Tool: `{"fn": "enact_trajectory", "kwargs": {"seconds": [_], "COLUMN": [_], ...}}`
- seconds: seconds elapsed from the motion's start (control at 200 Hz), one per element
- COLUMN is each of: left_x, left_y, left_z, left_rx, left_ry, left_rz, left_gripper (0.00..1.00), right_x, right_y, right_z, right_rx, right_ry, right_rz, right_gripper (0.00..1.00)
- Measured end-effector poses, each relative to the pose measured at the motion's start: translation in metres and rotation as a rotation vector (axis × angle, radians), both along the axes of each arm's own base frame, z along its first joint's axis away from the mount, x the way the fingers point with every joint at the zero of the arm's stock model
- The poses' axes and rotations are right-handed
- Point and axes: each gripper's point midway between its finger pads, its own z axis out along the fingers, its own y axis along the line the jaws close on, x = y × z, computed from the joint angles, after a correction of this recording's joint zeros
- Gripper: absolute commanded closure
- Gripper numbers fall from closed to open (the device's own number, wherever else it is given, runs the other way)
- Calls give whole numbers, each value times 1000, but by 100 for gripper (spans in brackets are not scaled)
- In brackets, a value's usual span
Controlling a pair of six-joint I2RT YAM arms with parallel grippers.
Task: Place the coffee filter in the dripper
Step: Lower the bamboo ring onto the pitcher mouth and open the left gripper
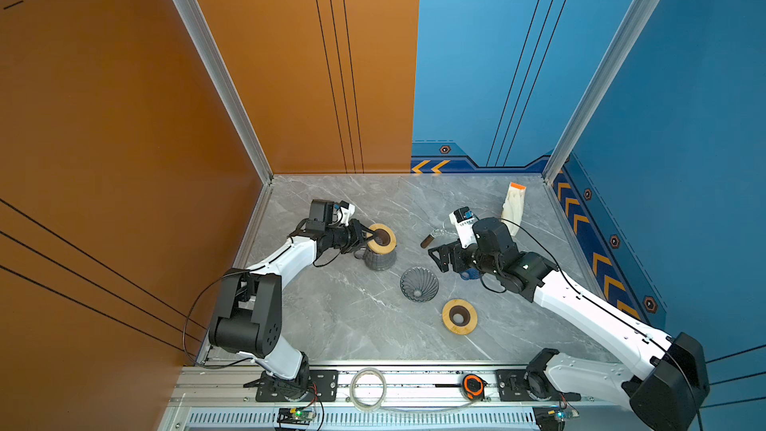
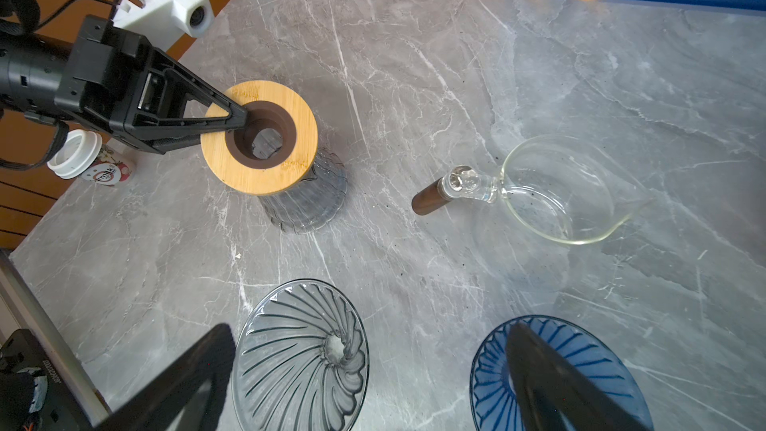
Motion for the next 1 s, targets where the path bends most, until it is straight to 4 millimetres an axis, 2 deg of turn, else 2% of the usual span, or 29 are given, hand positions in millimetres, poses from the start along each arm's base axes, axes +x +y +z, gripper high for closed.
{"fn": "enact_trajectory", "kwargs": {"seconds": [0.356, 0.676, 0.871, 0.996], "left_x": [2, 3, 0, 0], "left_y": [1, 8, 9, 9], "left_z": [-1, -4, -8, -8], "left_rx": [-10, -5, -2, 0], "left_ry": [-3, 9, 24, 24], "left_rz": [-3, 14, 12, 11], "left_gripper": [85, 76, 74, 68], "right_x": [0, 1, 1, 1], "right_y": [0, 0, 0, 0], "right_z": [-1, -3, -3, -3], "right_rx": [-2, -7, -7, -7], "right_ry": [3, 5, 5, 5], "right_rz": [0, -1, -1, -1], "right_gripper": [0, 0, 0, 0]}}
